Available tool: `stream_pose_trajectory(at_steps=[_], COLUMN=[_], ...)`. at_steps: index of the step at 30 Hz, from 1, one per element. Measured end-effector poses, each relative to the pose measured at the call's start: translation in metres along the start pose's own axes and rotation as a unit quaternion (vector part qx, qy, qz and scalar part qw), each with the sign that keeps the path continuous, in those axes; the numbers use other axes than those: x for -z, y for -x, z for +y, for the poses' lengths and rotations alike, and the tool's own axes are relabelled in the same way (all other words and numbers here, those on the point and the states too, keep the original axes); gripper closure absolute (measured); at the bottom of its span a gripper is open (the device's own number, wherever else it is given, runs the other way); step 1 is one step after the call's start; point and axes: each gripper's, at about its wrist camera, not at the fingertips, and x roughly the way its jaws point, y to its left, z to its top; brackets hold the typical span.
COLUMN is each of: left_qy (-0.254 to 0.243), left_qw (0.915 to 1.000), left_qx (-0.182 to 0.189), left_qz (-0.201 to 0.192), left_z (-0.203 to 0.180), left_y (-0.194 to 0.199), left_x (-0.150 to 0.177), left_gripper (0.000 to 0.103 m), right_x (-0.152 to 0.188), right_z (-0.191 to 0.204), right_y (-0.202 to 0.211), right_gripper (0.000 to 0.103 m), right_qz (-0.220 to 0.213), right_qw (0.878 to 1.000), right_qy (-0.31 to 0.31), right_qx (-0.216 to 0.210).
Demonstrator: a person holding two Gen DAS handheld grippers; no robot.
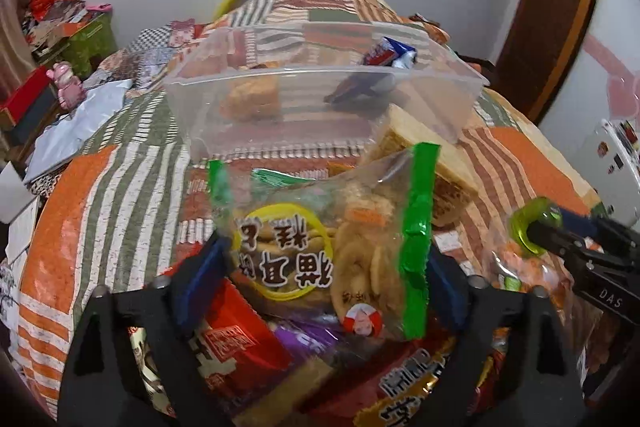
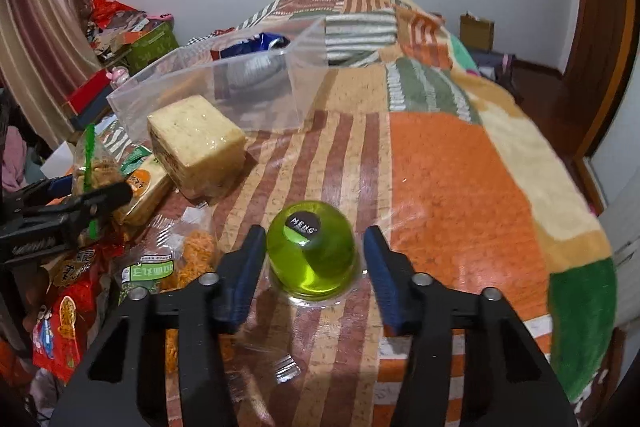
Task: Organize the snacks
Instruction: 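Grasp the green-lidded jar with the right tool while the left tool grasps the cracker bag, then lower the jar and cracker bag into the clear box and release both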
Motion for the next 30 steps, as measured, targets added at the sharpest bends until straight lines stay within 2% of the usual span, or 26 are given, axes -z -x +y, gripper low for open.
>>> stream_pose_trajectory(at_steps=[6, 10, 20, 30], left_qy=[0.010, 0.017, 0.012, 0.019], left_qw=[0.9999, 0.9997, 0.9978, 0.9952], left_qx=[-0.001, 0.008, 0.019, 0.031], left_qz=[-0.012, -0.018, -0.062, -0.091], left_z=[0.006, 0.009, 0.008, 0.019], left_y=[0.002, 0.006, 0.038, 0.060], left_x=[0.000, -0.002, -0.013, -0.043], left_gripper=[0.030, 0.034, 0.035, 0.035], right_x=[0.002, 0.002, -0.013, -0.054], right_z=[0.000, 0.000, 0.008, 0.026], right_y=[0.002, 0.006, 0.021, 0.035], right_gripper=[0.060, 0.060, 0.060, 0.060], right_qz=[-0.015, -0.020, -0.052, -0.092], right_qw=[1.000, 1.000, 0.999, 0.995], right_qy=[-0.006, -0.007, 0.001, 0.021], right_qx=[0.000, -0.004, -0.006, -0.023])
